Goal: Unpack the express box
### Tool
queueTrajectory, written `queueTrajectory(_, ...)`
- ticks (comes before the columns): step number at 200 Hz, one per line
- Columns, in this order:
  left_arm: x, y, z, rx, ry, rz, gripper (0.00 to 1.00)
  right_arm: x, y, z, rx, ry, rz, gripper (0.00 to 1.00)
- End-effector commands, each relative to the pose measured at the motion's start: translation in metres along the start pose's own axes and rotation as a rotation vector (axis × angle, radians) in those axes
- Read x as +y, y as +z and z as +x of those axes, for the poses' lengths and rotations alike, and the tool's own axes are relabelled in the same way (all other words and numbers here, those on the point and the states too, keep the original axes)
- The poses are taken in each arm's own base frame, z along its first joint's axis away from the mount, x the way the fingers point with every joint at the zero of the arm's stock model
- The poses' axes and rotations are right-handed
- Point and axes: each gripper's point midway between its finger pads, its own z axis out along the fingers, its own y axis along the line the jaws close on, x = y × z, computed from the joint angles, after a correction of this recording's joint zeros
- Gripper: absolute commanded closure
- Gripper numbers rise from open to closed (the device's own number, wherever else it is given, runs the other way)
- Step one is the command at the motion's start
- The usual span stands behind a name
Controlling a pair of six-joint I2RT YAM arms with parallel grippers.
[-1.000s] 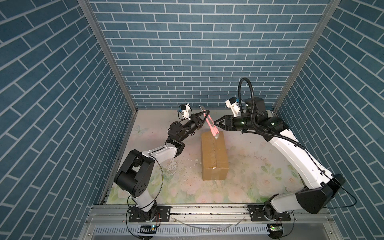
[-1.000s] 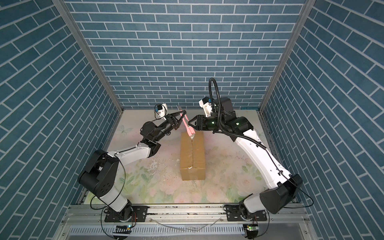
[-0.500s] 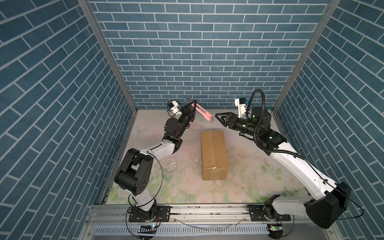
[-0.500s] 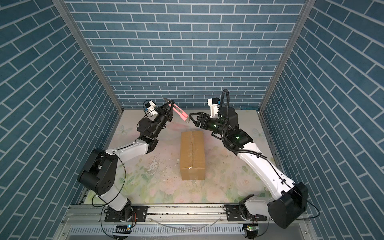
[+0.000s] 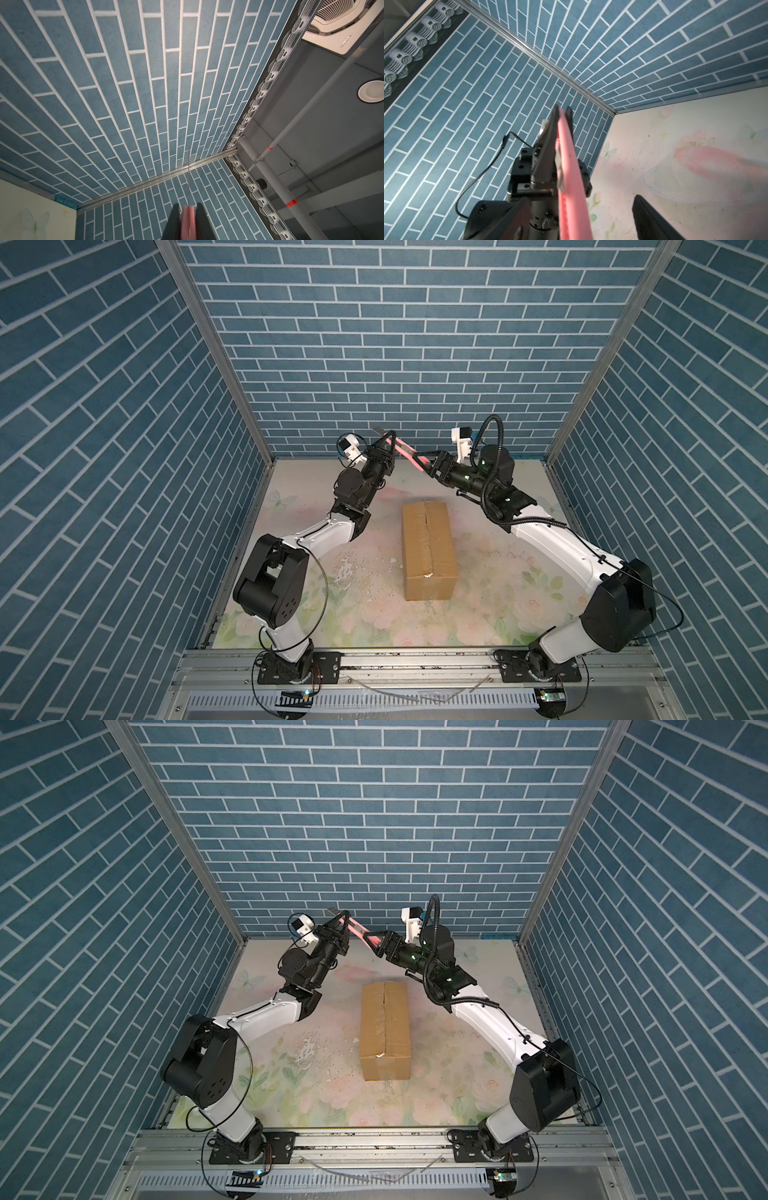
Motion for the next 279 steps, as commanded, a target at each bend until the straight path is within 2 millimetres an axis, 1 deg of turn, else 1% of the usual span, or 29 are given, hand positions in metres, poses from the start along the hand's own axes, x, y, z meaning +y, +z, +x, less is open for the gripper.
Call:
queueTrajectory(1,-0.005,0.003,0.002,0.000,0.007,0.026,1.00,0.035,0.002,-0.021,-0.040,-0.024,-0.102,0.23)
queueTrajectory(27,-0.005,0.005,0.002,-0.004,0.007,0.031,1.00,0.038,0.009,-0.022,-0.035,-0.010,-0.126,0.26)
queueTrajectory(45,-0.007,0.007,0.002,-0.011,0.010,0.035,1.00,0.036,0.012,-0.021,-0.031,0.000,-0.123,0.26)
queueTrajectory(83,-0.013,0.008,0.000,-0.020,0.008,0.056,1.00,0.033,0.015,-0.019,-0.027,0.010,-0.119,0.28)
queueTrajectory(104,-0.017,0.008,0.000,-0.020,0.010,0.062,1.00,0.035,0.016,-0.019,-0.028,0.010,-0.125,0.28)
queueTrajectory(132,-0.015,0.009,0.005,-0.011,0.007,0.057,1.00,0.038,0.021,-0.021,-0.020,0.020,-0.137,0.30)
queueTrajectory(160,-0.014,0.009,0.012,-0.001,0.005,0.057,1.00,0.040,0.027,-0.021,-0.011,0.026,-0.148,0.34)
queueTrajectory(174,-0.016,0.009,0.011,-0.002,0.010,0.058,1.00,0.040,0.029,-0.020,-0.006,0.030,-0.148,0.35)
queueTrajectory(205,-0.013,0.008,0.007,-0.017,0.015,0.054,1.00,0.038,0.026,-0.014,0.004,0.036,-0.143,0.35)
queueTrajectory(239,-0.018,0.010,0.001,-0.025,0.020,0.064,1.00,0.033,0.017,-0.006,0.003,0.045,-0.124,0.36)
queueTrajectory(279,-0.022,0.013,0.000,-0.027,0.025,0.072,1.00,0.034,0.014,0.001,0.012,0.048,-0.123,0.40)
